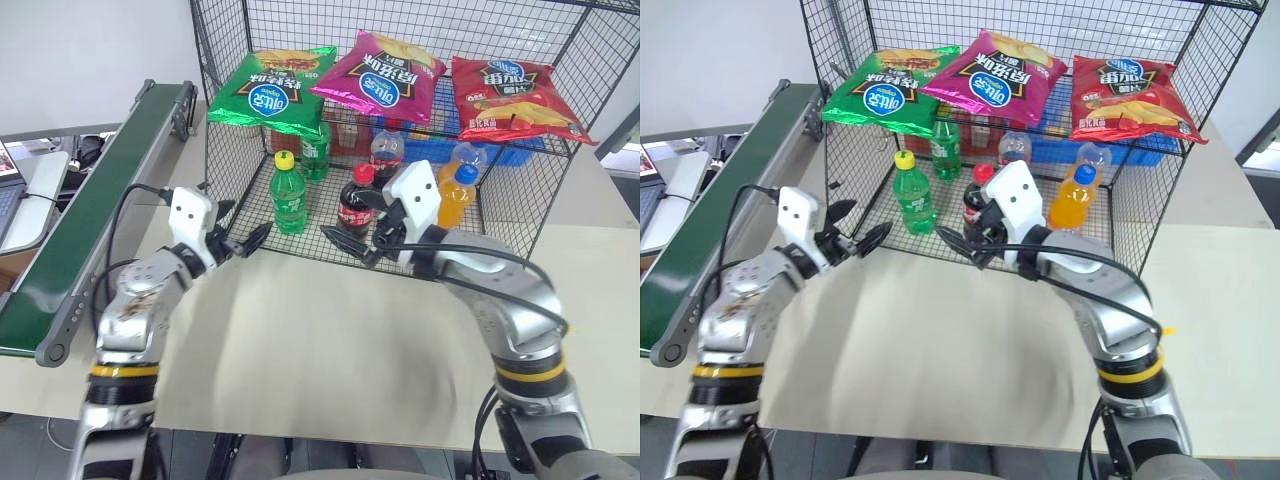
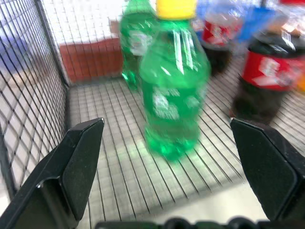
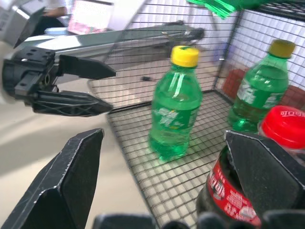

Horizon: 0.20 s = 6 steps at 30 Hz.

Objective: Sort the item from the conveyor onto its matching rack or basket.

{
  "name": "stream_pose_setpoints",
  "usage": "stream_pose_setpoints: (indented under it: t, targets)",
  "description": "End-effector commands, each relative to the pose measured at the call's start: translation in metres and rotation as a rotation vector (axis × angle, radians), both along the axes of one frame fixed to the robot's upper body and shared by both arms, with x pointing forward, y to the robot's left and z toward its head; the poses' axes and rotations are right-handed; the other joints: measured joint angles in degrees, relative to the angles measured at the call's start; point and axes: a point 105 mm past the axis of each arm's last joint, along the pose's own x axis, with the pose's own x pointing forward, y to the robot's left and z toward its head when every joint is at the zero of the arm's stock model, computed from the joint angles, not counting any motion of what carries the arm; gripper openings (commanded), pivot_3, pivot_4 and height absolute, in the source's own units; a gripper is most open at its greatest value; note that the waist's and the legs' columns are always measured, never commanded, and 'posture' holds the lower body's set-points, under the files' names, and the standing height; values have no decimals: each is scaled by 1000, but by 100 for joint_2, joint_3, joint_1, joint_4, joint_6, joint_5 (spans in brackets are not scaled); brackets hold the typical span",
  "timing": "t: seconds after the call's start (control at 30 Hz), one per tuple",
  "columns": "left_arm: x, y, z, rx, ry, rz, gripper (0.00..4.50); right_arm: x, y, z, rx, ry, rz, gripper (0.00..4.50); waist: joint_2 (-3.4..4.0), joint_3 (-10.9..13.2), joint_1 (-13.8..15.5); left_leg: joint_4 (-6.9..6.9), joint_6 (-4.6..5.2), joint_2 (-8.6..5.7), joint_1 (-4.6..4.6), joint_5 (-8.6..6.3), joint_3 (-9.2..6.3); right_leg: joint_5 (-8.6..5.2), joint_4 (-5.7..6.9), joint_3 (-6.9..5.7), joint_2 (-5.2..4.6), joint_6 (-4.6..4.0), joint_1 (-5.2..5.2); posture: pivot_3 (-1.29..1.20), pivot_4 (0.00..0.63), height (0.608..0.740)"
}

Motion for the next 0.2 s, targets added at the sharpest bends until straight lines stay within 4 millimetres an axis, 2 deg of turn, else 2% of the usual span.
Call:
stream_pose_setpoints:
  t: [0.03, 0.2]
  targets:
    - [-25, 15, 24, 95, -16, -37, 4487, -17, -17, 13, 31, -13, 62, 4500, 0, 1, -12, -2, 0, 2, 3, 0, -2, 0, -12, -1, 0, 0, 2, 0, 150, 740]
    - [-38, 28, 46, 73, -8, -28, 4487, -22, -34, 4, 11, 12, 35, 4500, 1, 1, -2, -2, 0, 4, 9, 0, 2, -2, -24, 0, -2, 0, 12, 0, 150, 740]
